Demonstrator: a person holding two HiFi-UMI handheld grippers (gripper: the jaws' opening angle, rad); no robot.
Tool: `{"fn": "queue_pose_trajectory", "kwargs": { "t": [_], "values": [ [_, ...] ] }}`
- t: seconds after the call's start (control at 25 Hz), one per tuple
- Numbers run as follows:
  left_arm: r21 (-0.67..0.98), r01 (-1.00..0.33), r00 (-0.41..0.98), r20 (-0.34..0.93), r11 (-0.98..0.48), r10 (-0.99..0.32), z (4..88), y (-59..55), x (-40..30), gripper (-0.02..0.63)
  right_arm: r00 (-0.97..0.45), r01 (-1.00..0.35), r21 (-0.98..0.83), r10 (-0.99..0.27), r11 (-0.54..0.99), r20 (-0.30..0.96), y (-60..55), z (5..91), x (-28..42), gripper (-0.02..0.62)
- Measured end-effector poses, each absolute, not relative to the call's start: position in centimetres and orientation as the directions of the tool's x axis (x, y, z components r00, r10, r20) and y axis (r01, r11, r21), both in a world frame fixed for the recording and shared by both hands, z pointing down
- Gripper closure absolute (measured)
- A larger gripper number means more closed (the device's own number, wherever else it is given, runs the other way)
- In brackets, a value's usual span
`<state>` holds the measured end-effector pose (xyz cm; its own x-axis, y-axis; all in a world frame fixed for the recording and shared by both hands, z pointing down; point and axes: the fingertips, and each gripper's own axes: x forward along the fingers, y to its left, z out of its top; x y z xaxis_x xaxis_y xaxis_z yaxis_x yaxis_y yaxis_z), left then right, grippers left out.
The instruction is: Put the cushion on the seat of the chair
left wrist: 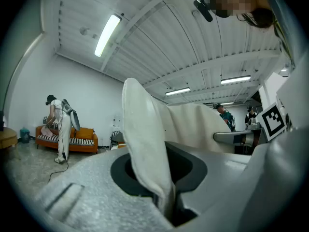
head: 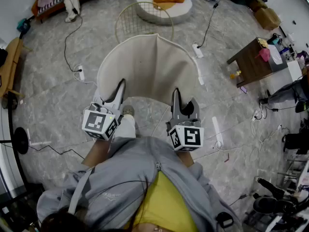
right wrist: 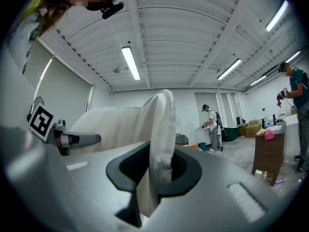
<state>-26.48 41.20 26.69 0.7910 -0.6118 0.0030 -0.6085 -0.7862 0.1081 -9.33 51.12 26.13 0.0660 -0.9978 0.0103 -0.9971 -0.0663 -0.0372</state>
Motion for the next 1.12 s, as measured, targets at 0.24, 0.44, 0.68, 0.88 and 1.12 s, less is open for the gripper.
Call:
{"fn": "queue_pose_trajectory", "kwargs": {
  "t": [0.24, 0.44, 0.68, 0.88, 1.12],
  "values": [
    [0.116, -0.601, 0.797, 0.003, -0.791, -0.604, 27.0, 36.9, -25.0, 0.552, 0.067, -0.997, -0.038, -0.998, -0.068, 0.010, 46.6, 26.8, -7.8, 0.539],
    [0.118, -0.587, 0.806, -0.011, -0.801, -0.592, 27.3, 30.7, -24.2, 0.552, 0.076, -0.996, -0.035, -0.997, -0.076, -0.005, 40.6, 27.0, -7.0, 0.537],
    [0.125, -0.555, 0.828, -0.014, -0.822, -0.561, 27.1, 22.6, -23.4, 0.552, 0.103, -0.994, -0.028, -0.995, -0.103, -0.003, 33.0, 26.5, -6.3, 0.534],
    [0.135, -0.537, 0.840, -0.008, -0.833, -0.542, 27.6, 16.9, -22.9, 0.552, 0.120, -0.992, -0.032, -0.993, -0.121, 0.011, 27.7, 26.9, -6.0, 0.534],
    [0.150, -0.504, 0.860, -0.003, -0.851, -0.510, 28.6, 11.5, -21.8, 0.552, 0.163, -0.986, -0.033, -0.986, -0.164, 0.023, 23.0, 27.7, -5.3, 0.534]
  ]
}}
